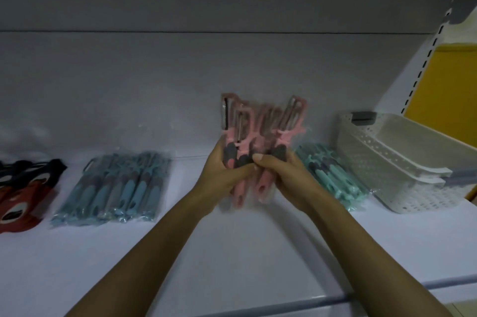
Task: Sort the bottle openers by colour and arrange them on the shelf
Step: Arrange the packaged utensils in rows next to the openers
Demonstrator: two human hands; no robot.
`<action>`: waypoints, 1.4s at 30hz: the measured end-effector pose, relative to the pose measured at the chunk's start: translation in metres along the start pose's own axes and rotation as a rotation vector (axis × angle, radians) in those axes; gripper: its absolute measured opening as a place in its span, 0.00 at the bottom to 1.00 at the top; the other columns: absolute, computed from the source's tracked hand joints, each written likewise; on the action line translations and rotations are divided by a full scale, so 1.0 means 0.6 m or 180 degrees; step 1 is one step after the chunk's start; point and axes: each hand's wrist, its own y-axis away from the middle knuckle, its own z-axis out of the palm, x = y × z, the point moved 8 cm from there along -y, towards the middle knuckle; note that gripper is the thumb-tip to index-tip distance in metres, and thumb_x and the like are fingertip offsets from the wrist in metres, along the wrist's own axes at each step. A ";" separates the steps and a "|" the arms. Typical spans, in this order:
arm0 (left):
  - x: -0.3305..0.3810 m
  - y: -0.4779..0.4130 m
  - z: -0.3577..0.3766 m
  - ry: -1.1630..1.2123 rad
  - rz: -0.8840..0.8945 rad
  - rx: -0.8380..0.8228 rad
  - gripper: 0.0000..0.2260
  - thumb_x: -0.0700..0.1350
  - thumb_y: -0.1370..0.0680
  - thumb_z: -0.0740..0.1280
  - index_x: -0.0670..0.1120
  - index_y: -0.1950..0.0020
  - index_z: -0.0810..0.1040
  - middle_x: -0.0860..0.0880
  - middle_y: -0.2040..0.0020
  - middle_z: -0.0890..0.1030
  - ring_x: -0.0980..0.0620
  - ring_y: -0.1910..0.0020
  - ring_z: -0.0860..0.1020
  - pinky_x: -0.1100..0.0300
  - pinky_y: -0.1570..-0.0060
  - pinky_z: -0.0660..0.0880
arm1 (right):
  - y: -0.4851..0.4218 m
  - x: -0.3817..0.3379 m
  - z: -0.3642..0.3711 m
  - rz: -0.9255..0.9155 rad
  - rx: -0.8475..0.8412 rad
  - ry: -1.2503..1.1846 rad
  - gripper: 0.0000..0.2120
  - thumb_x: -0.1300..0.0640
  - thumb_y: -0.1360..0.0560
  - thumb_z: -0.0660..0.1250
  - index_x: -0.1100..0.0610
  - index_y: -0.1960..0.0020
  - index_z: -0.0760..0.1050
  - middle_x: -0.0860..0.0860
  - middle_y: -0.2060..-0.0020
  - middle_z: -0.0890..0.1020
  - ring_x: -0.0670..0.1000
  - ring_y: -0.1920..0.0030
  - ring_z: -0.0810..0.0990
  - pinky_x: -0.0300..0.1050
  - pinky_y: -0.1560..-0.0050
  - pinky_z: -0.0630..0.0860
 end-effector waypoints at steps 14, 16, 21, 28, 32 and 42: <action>-0.016 0.030 -0.020 -0.0210 -0.0129 -0.0396 0.21 0.41 0.36 0.76 0.43 0.44 0.79 0.47 0.51 0.85 0.49 0.51 0.83 0.62 0.55 0.78 | 0.034 0.005 -0.024 0.0053 -0.0405 0.0617 0.19 0.78 0.30 0.63 0.58 0.51 0.80 0.55 0.52 0.85 0.56 0.49 0.83 0.49 0.47 0.80; -0.021 0.036 -0.024 -0.0224 -0.0129 -0.0341 0.17 0.41 0.36 0.77 0.47 0.49 0.82 0.47 0.53 0.85 0.49 0.52 0.83 0.60 0.55 0.78 | 0.038 0.014 -0.020 0.0055 -0.0612 0.0801 0.18 0.73 0.32 0.68 0.56 0.49 0.81 0.53 0.50 0.85 0.54 0.48 0.83 0.43 0.50 0.80; -0.043 0.056 -0.001 -0.0666 -0.0231 -0.0789 0.20 0.45 0.34 0.74 0.48 0.43 0.77 0.51 0.50 0.84 0.51 0.50 0.82 0.59 0.55 0.79 | 0.052 0.056 0.008 0.0185 -0.0973 0.1060 0.19 0.56 0.34 0.75 0.47 0.44 0.80 0.47 0.49 0.84 0.47 0.47 0.82 0.38 0.51 0.78; -0.046 0.061 -0.024 -0.0632 0.0134 -0.0344 0.28 0.61 0.32 0.72 0.47 0.38 0.75 0.50 0.46 0.82 0.49 0.44 0.80 0.57 0.49 0.78 | 0.036 0.087 0.007 0.0259 -0.0662 0.0471 0.17 0.51 0.31 0.73 0.54 0.43 0.80 0.58 0.46 0.83 0.61 0.44 0.81 0.59 0.43 0.77; -0.053 0.051 -0.056 -0.0860 -0.0057 0.0168 0.20 0.60 0.28 0.65 0.56 0.38 0.69 0.58 0.47 0.81 0.62 0.49 0.80 0.72 0.58 0.75 | 0.017 0.099 0.019 0.0439 0.0028 0.0911 0.22 0.34 0.30 0.66 0.52 0.51 0.82 0.53 0.59 0.86 0.51 0.57 0.85 0.43 0.57 0.82; -0.076 0.041 -0.136 -0.2322 -0.0431 0.0774 0.31 0.60 0.21 0.54 0.43 0.24 0.57 0.44 0.24 0.59 0.47 0.25 0.56 0.48 0.26 0.55 | -0.024 0.106 -0.015 0.0210 0.1210 0.2777 0.26 0.40 0.21 0.53 0.56 0.33 0.71 0.54 0.41 0.78 0.55 0.41 0.76 0.49 0.40 0.72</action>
